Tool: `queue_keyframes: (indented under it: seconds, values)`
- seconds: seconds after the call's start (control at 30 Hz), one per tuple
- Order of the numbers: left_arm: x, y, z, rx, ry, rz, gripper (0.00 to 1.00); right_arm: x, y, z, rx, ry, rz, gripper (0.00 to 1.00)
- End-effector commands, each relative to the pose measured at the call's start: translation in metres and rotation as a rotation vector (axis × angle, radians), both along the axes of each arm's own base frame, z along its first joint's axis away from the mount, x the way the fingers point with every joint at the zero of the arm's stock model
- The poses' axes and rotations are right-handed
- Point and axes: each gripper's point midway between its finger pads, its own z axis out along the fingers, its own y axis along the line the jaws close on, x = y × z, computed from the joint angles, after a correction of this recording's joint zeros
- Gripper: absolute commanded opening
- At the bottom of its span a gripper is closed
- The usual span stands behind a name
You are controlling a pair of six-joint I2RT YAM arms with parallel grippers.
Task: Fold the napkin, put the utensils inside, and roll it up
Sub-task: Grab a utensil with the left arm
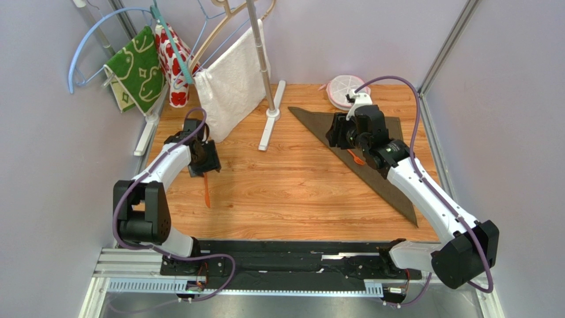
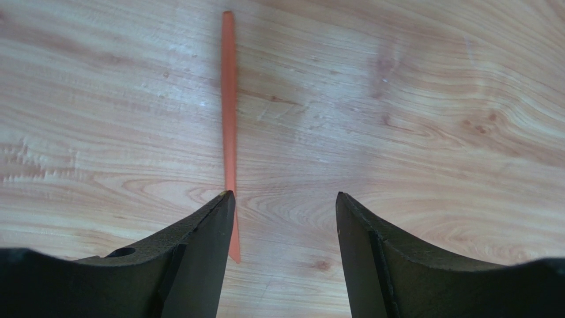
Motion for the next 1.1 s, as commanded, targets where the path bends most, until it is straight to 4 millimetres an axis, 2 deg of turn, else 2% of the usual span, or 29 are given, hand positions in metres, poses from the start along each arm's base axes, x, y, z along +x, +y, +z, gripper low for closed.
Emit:
queue_keyframes:
  seconds: [0.0, 0.1, 0.2, 0.3, 0.5, 0.6, 0.7, 1.03, 1.07]
  values:
    - [-0.004, 0.018, -0.014, 0.063, 0.055, 0.109, 0.65, -0.012, 0.015, 0.025, 0.113, -0.056, 0.072, 0.49]
    - [-0.011, 0.023, -0.023, 0.091, 0.089, 0.126, 0.64, -0.014, 0.012, 0.029, 0.115, -0.072, 0.071, 0.50]
    - [-0.019, 0.021, -0.033, 0.081, 0.124, 0.131, 0.58, -0.016, 0.011, 0.035, 0.118, -0.086, 0.072, 0.50]
    - [-0.029, 0.018, -0.041, 0.056, 0.137, 0.164, 0.56, -0.017, 0.013, 0.038, 0.129, -0.097, 0.081, 0.50]
    - [-0.036, 0.015, -0.057, 0.041, 0.164, 0.185, 0.56, -0.019, 0.015, 0.039, 0.136, -0.102, 0.095, 0.50]
    - [-0.036, 0.014, -0.059, 0.045, 0.155, 0.180, 0.50, -0.019, 0.013, 0.039, 0.132, -0.106, 0.091, 0.50]
    - [-0.035, 0.003, -0.058, 0.039, 0.133, 0.145, 0.42, -0.019, 0.013, 0.040, 0.130, -0.109, 0.089, 0.50]
    - [-0.022, -0.052, -0.055, 0.089, 0.116, -0.043, 0.38, -0.022, 0.013, 0.039, 0.134, -0.100, 0.092, 0.51]
    - [-0.022, -0.052, -0.056, 0.103, 0.117, -0.043, 0.38, -0.022, 0.012, 0.039, 0.133, -0.099, 0.089, 0.51]
